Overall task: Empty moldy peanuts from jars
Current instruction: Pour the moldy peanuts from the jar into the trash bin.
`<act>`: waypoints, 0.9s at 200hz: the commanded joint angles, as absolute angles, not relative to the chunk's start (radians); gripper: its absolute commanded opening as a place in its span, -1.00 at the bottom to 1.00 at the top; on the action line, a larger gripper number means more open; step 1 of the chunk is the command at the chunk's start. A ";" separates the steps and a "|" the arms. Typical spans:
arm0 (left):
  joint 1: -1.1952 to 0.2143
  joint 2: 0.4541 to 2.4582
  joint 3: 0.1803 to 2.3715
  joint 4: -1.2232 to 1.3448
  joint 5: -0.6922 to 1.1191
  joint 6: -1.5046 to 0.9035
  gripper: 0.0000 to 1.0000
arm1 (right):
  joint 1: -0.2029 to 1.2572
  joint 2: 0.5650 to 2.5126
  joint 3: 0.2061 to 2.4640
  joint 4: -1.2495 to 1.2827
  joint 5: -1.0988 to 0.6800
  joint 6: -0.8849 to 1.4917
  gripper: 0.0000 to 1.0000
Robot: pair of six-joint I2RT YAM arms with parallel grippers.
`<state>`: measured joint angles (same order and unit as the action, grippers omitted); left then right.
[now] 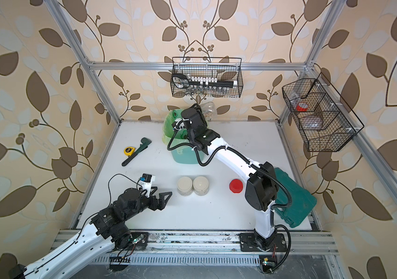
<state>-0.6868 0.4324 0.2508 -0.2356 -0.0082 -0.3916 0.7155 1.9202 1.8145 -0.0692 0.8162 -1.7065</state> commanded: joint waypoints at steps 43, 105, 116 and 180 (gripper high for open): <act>-0.688 0.431 0.268 -0.210 -0.014 -0.371 0.98 | 0.724 1.934 1.784 0.003 0.844 -1.836 -1.00; -0.690 0.432 0.267 -0.210 -0.014 -0.371 0.98 | 0.723 1.936 1.770 0.003 0.843 -1.883 -1.00; -0.688 0.433 0.268 -0.210 -0.014 -0.370 0.98 | 0.724 1.937 1.769 0.005 0.842 -1.881 -1.00; -0.688 0.433 0.268 -0.210 -0.011 -0.370 0.98 | 0.724 1.932 1.768 0.012 0.841 -1.907 -1.00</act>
